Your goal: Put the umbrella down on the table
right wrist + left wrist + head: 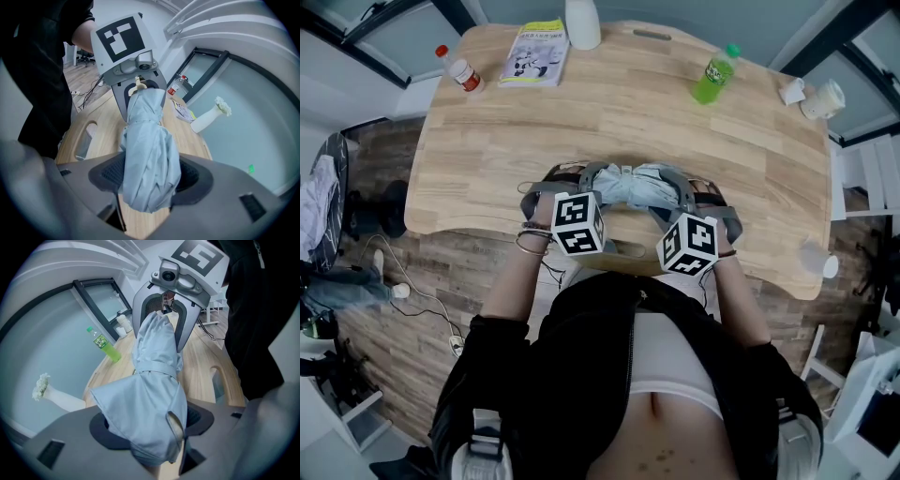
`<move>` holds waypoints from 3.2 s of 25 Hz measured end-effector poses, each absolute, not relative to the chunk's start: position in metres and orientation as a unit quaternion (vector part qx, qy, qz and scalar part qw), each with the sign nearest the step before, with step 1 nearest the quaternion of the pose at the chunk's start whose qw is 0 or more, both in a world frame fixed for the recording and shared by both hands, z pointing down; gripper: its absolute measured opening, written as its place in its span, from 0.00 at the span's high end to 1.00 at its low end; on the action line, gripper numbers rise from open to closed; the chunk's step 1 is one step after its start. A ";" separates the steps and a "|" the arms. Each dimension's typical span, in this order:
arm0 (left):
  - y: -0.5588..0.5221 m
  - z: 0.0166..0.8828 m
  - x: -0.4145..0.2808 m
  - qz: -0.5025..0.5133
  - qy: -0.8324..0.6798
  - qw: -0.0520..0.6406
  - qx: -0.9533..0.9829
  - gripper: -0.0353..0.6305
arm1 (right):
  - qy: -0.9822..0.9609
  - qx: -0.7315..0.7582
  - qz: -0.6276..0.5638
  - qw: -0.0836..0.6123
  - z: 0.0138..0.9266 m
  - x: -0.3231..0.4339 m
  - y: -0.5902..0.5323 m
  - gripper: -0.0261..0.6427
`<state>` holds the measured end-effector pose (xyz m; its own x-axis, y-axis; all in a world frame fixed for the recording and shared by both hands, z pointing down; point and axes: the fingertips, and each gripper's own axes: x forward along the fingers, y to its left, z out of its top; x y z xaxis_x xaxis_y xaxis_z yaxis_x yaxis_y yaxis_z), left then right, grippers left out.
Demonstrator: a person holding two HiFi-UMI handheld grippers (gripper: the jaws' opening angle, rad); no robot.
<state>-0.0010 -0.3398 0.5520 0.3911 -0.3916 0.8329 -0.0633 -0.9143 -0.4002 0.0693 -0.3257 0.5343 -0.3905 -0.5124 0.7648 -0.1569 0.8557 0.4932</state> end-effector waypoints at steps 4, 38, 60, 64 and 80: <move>-0.339 0.557 -0.002 -0.536 0.136 0.148 -0.820 0.52 | -0.816 0.203 -0.168 0.514 0.539 0.068 -0.325 0.51; -0.331 0.589 -0.012 -0.565 0.125 0.115 -0.808 0.52 | -0.824 0.175 -0.135 0.522 0.575 0.059 -0.321 0.51; -0.335 0.602 -0.013 -0.563 0.129 0.100 -0.811 0.51 | -0.822 0.161 -0.126 0.532 0.587 0.055 -0.324 0.51; -0.335 0.604 -0.014 -0.563 0.131 0.097 -0.810 0.51 | -0.821 0.159 -0.128 0.534 0.588 0.054 -0.324 0.51; -0.335 0.613 -0.016 -0.567 0.138 0.089 -0.807 0.51 | -0.816 0.154 -0.128 0.542 0.594 0.052 -0.323 0.51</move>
<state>-0.0165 -0.3345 0.6131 0.3192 -0.3232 0.8909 -0.1217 -0.9462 -0.2997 0.0516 -0.3232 0.5945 -0.3660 -0.3903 0.8448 -0.1120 0.9197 0.3764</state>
